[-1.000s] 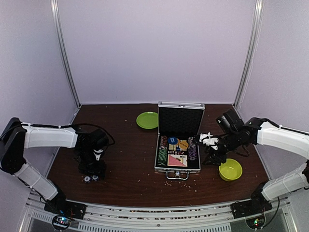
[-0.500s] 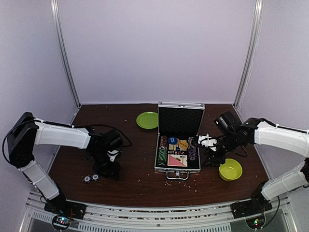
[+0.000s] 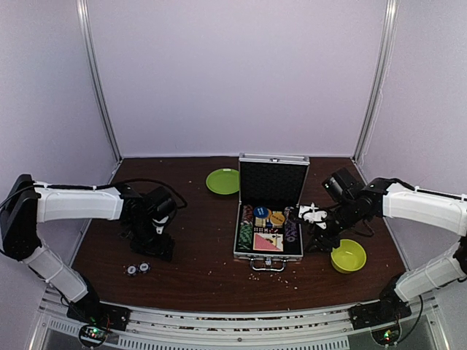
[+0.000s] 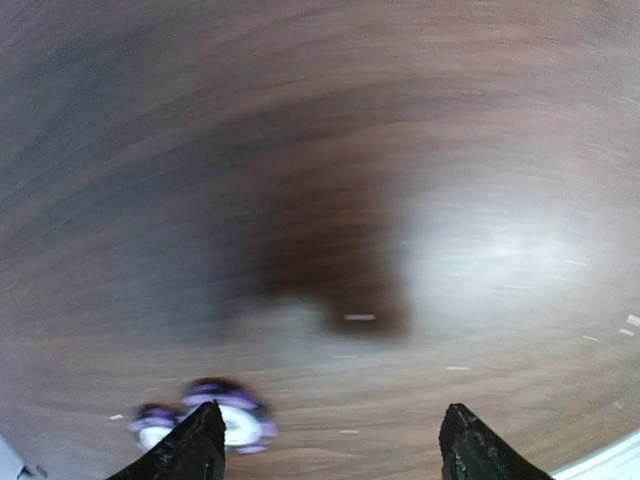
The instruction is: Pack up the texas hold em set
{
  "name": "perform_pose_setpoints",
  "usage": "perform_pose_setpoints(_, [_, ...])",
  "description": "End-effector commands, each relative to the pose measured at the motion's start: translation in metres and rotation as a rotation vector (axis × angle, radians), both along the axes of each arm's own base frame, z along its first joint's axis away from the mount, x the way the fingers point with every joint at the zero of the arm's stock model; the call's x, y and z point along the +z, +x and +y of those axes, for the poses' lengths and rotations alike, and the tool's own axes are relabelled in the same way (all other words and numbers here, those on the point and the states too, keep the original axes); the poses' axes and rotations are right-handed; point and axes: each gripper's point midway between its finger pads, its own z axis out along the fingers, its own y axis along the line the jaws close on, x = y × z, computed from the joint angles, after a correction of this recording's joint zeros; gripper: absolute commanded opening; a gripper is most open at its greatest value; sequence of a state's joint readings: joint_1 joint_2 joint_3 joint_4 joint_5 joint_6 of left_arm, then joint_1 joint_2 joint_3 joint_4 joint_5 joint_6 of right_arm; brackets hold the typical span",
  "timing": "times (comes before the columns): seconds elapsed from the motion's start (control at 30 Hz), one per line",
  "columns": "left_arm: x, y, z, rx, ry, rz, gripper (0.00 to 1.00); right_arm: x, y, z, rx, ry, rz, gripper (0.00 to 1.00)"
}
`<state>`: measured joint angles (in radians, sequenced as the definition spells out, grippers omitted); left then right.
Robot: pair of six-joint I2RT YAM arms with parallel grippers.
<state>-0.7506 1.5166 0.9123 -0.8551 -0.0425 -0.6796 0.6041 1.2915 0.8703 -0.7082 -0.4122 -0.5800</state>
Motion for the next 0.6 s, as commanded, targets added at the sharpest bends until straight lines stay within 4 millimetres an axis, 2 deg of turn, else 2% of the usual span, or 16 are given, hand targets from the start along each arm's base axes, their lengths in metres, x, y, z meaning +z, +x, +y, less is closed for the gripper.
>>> perform_pose_setpoints(0.0, [-0.006,-0.004,0.028,0.024,0.078,0.024,0.77,-0.003,-0.003,-0.001,0.011,-0.004,0.019,0.61])
perform_pose_setpoints(0.43, [-0.032,-0.015,0.047,0.031,0.085,0.116,0.77,-0.005,-0.005,-0.001,0.016,-0.010,0.031,0.62])
perform_pose_setpoints(0.57, [-0.037,-0.019,0.040,0.007,0.041,0.139,0.73,-0.007,-0.005,-0.001,0.018,-0.014,0.037,0.62])
